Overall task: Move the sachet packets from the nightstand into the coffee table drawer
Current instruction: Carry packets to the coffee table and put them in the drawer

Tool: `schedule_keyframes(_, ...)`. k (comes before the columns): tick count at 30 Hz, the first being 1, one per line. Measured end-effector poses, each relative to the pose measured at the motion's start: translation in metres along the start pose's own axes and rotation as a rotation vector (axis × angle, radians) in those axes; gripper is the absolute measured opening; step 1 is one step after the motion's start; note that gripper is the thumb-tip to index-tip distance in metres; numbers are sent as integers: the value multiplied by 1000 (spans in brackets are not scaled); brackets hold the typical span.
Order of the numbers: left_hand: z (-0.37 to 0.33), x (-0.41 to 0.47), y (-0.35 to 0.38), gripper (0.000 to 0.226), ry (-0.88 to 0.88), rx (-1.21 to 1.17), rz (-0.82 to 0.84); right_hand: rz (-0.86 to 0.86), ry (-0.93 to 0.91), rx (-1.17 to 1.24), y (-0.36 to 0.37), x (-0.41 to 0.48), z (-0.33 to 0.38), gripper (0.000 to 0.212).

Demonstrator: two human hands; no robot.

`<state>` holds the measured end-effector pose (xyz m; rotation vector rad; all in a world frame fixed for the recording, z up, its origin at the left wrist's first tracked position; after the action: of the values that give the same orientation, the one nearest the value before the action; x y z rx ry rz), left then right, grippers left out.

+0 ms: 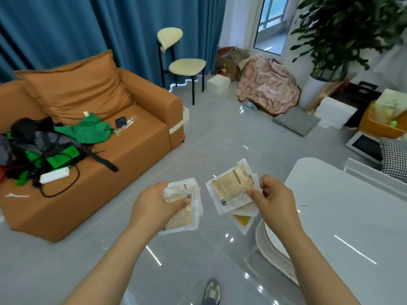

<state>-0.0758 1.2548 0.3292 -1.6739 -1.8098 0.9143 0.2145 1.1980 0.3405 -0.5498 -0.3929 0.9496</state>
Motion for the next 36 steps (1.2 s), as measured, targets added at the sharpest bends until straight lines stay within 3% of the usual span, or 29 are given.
schedule_keyframes(11, -127, 159, 90, 29, 165, 48, 124, -115, 75, -50, -14, 165, -32, 26)
schedule_keyframes(21, -240, 340, 184, 31, 359, 70, 310, -338, 262, -126, -14, 319, -64, 28)
schedule_keyframes(30, -354, 421, 275, 39, 527, 130, 460, -485, 420, -139, -39, 405, -98, 28)
schedule_keyframes(36, -442, 454, 355, 17, 589, 143, 529, -545, 483, -113, -78, 483, -143, 23)
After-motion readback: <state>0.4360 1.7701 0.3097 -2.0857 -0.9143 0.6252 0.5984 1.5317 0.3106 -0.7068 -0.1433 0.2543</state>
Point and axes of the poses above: each hand's wrist, its own x-axis towards the middle knuckle, its own y-axis out of the palm, z = x × y, the point moved 10 cm from there along x, towards the middle knuckle, and after that the axes turned 11 degrees about -z, right-handed, at the moved point
